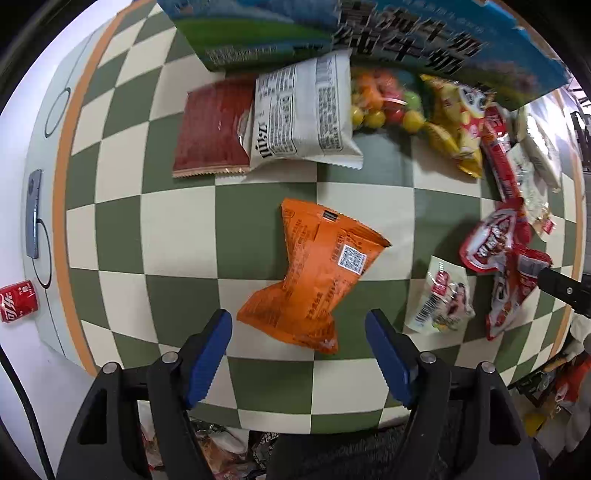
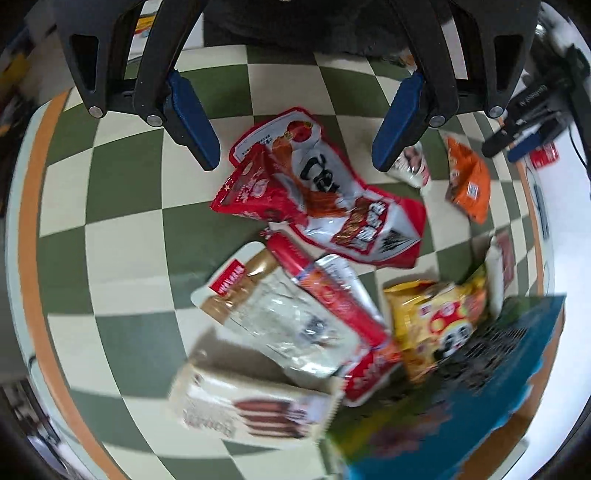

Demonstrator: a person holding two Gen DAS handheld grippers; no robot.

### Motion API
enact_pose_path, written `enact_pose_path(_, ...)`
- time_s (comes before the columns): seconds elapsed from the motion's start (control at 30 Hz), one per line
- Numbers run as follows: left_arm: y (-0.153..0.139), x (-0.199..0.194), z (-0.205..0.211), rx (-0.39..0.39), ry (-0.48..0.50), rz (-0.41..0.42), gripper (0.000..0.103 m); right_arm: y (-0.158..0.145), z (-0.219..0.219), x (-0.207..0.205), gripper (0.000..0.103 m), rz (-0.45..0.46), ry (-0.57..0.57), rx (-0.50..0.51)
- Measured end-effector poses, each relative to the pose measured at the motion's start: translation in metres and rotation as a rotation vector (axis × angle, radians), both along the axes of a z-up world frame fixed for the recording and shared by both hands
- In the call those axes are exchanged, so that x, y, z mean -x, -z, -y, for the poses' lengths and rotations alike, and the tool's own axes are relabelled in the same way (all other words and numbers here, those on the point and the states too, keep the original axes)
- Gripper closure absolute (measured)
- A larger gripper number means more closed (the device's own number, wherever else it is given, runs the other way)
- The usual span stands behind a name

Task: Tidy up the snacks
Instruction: 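Grasp the orange packet with the left gripper while the right grasps a red packet, then carry both packets over the box and release them inside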

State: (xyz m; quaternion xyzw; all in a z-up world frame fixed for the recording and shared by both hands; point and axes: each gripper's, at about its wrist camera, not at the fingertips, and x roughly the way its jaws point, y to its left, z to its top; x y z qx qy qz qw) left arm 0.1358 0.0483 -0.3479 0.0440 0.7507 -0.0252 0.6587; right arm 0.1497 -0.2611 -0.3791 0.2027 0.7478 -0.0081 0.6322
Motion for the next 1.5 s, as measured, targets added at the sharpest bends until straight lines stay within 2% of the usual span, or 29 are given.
enact_pose_path(0.27, 0.041, -0.013, 0.000, -0.012, 0.004, -0.074, 0.030, 0.022, 0.009, -0.007, 0.017, -0.026, 0.034, 0.011)
enact_pose_path(0.3, 0.046, -0.014, 0.000, -0.016, 0.008, -0.078, 0.030, 0.025, 0.010, -0.008, 0.020, -0.031, 0.036, 0.013)
enact_pose_path(0.33, 0.049, -0.015, 0.000, -0.021, 0.010, -0.076, 0.032, 0.029, 0.011, -0.009, 0.026, -0.037, 0.036, 0.019)
enact_pose_path(0.37, 0.052, -0.015, 0.000, -0.022, 0.012, -0.074, 0.044, 0.031, 0.011, -0.012, 0.030, -0.042, 0.035, 0.027)
enact_pose_path(0.43, 0.053, -0.013, 0.000, -0.024, 0.001, -0.064, 0.047, 0.036, 0.014, -0.014, 0.047, -0.055, 0.035, 0.051)
enact_pose_path(0.47, 0.050, -0.011, 0.000, -0.012, 0.001, -0.052, 0.065, 0.038, 0.013, -0.015, 0.047, -0.056, 0.037, 0.061)
enact_pose_path(0.63, 0.045, -0.001, -0.002, 0.001, -0.016, -0.042, 0.069, 0.031, 0.021, -0.012, 0.055, -0.016, 0.057, 0.091)
enact_pose_path(0.77, 0.035, 0.004, 0.009, 0.011, -0.030, -0.029, 0.071, 0.024, 0.018, -0.011, 0.056, -0.006, 0.051, 0.084)
enact_pose_path(0.97, -0.010, 0.013, 0.011, 0.051, -0.051, 0.024, 0.072, -0.004, 0.009, -0.009, 0.056, 0.029, 0.049, 0.045)
enact_pose_path(1.17, -0.078, 0.020, 0.024, 0.108, -0.040, 0.123, 0.072, -0.042, -0.007, -0.010, 0.057, 0.091, 0.034, -0.021)
enact_pose_path(1.37, -0.146, -0.014, 0.033, 0.182, -0.025, 0.224, 0.072, -0.094, -0.023, -0.022, 0.057, 0.184, 0.006, -0.090)
enact_pose_path(1.5, -0.173, -0.048, 0.037, 0.214, -0.008, 0.266, 0.072, -0.132, -0.032, -0.043, 0.057, 0.252, -0.004, -0.140)
